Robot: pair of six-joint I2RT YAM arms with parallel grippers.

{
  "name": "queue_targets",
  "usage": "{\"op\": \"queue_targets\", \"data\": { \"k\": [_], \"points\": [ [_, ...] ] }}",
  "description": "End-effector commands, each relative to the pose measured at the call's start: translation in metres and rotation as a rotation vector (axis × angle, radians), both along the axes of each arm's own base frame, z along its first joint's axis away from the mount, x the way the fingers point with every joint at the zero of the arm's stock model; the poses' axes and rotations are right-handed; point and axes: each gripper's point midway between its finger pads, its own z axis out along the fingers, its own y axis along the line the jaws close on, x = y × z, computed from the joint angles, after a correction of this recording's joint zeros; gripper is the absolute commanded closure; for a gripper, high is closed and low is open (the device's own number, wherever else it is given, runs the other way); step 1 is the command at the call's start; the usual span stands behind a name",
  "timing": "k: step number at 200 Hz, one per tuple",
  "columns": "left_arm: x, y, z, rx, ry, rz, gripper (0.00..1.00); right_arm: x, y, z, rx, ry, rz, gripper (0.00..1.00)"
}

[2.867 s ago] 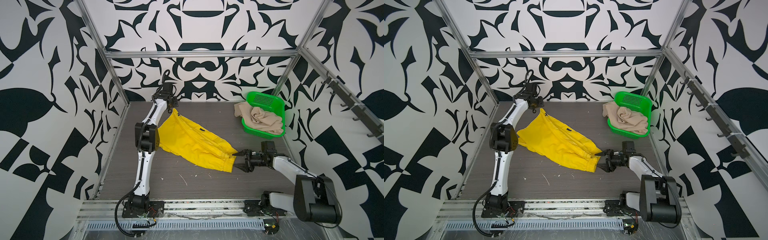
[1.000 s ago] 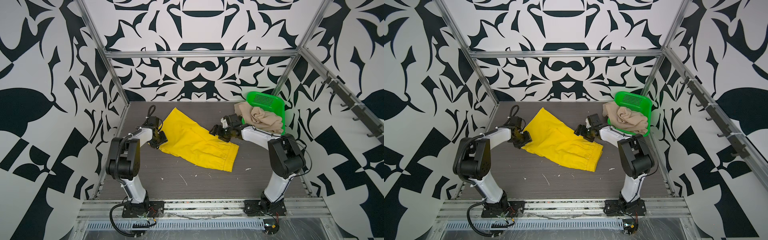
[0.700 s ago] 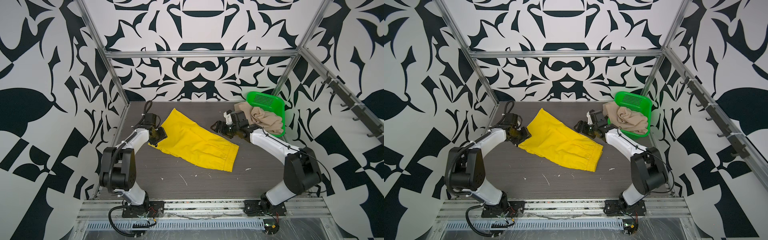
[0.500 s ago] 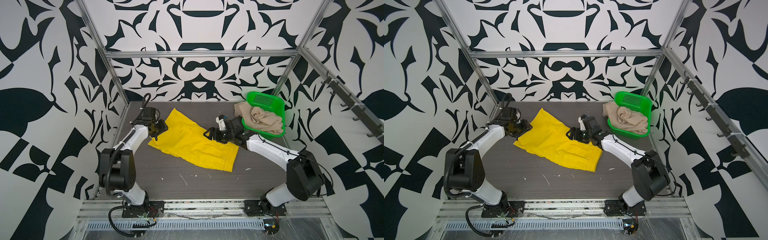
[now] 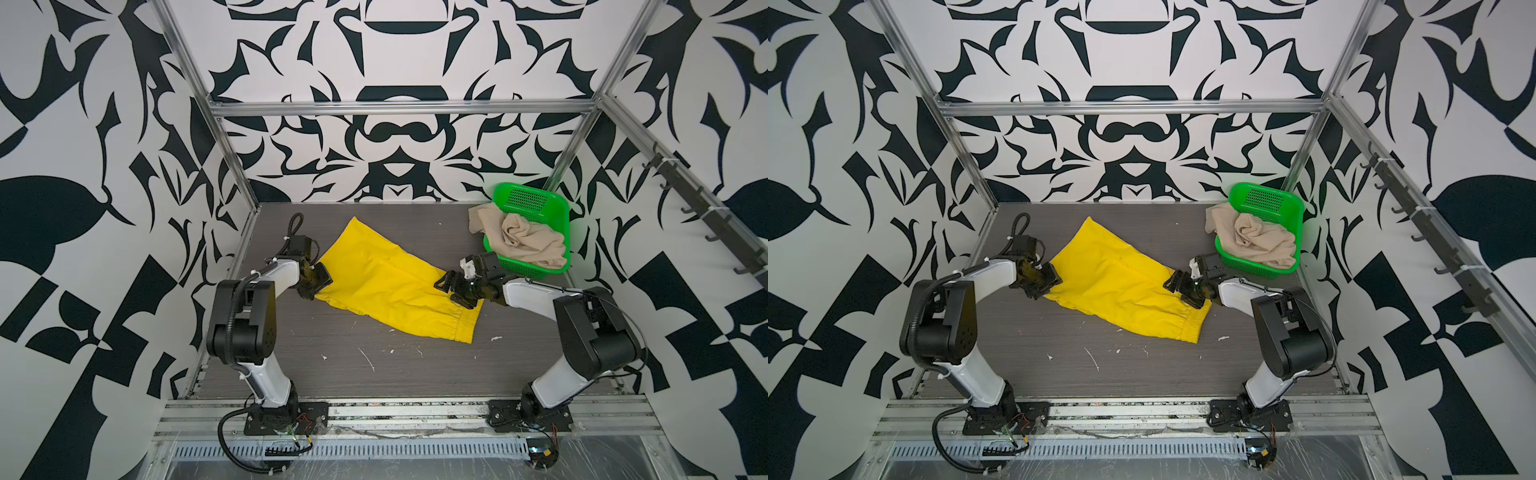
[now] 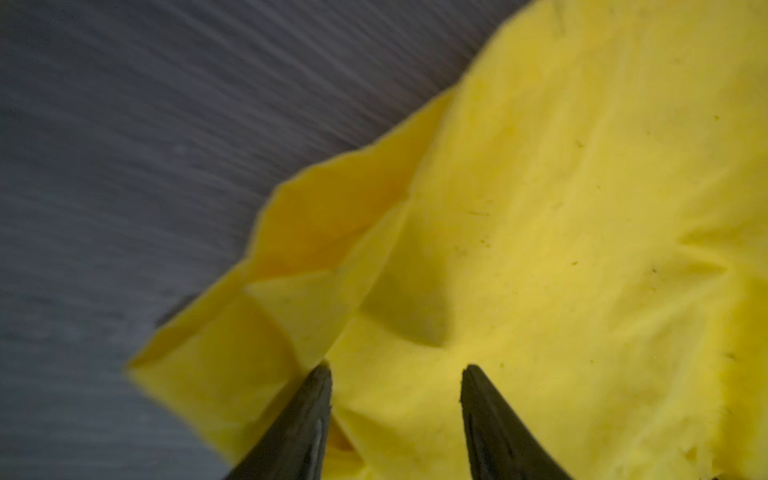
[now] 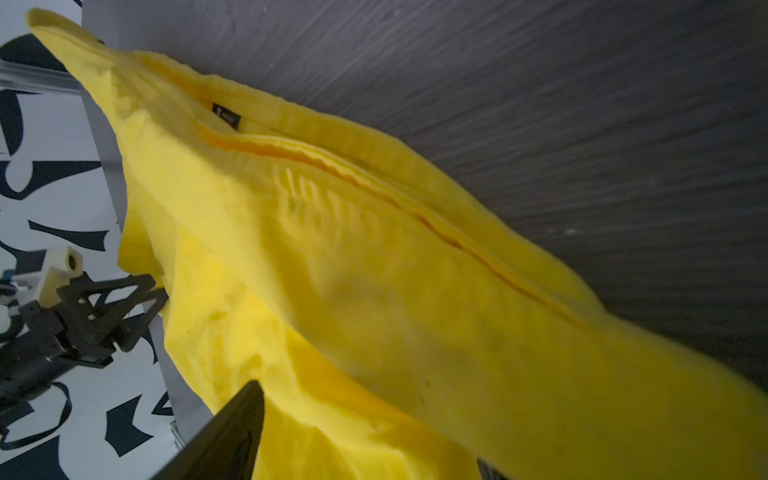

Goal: Fold and stack the shorts

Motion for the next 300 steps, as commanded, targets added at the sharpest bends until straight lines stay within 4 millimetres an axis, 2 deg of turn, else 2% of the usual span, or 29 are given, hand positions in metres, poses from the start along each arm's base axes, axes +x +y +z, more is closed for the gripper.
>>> {"op": "queue_targets", "data": {
  "k": [1,13,23,54,65,68,86,97,101,115,149,179,209,229,253,300],
  "points": [
    [-0.037,0.014,-0.016,0.011,0.097,0.077,0.46,0.002,-0.009,-0.011,0.006,0.013,0.011,0.19],
    [-0.048,0.014,-0.014,0.005,0.1,0.089,0.46,0.007,-0.004,-0.006,0.014,0.002,0.043,0.19],
    [-0.053,0.012,-0.008,-0.008,0.084,0.092,0.46,0.013,0.004,0.007,0.044,-0.024,0.067,0.19],
    [-0.054,-0.004,0.049,-0.046,-0.098,0.063,0.47,0.017,0.021,0.063,0.017,-0.154,0.137,0.19],
    [-0.047,-0.011,0.071,-0.051,-0.179,0.035,0.46,0.014,0.025,0.081,-0.001,-0.201,0.15,0.19],
    [-0.045,-0.012,0.085,-0.058,-0.226,0.027,0.46,0.014,0.025,0.086,-0.004,-0.214,0.151,0.19],
    [-0.027,-0.025,0.118,-0.076,-0.345,-0.045,0.45,0.002,0.034,0.099,-0.037,-0.257,0.181,0.18],
    [-0.013,-0.034,0.133,-0.086,-0.396,-0.104,0.45,-0.007,0.043,0.096,-0.06,-0.259,0.21,0.18],
    [-0.006,-0.038,0.13,-0.083,-0.385,-0.122,0.45,-0.01,0.046,0.095,-0.063,-0.257,0.217,0.18],
    [0.015,-0.052,0.137,-0.076,-0.401,-0.199,0.46,-0.023,0.062,0.087,-0.067,-0.241,0.261,0.19],
    [0.069,-0.096,0.128,-0.1,-0.39,-0.332,0.46,-0.04,0.087,0.062,-0.043,-0.199,0.301,0.19],
    [0.118,-0.123,0.11,-0.151,-0.387,-0.371,0.47,-0.046,0.083,0.041,-0.055,-0.178,0.288,0.19],
    [0.155,-0.137,0.085,-0.183,-0.37,-0.37,0.47,-0.055,0.079,0.016,-0.065,-0.136,0.294,0.19],
    [0.173,-0.138,0.065,-0.187,-0.355,-0.344,0.47,-0.063,0.077,0.004,-0.068,-0.101,0.302,0.19],
    [0.193,-0.13,0.04,-0.173,-0.328,-0.288,0.47,-0.077,0.071,-0.008,-0.079,-0.056,0.32,0.19],
    [0.219,-0.099,-0.004,-0.166,-0.245,-0.157,0.47,-0.115,0.05,-0.033,-0.125,0.05,0.345,0.19]
  ]
}}
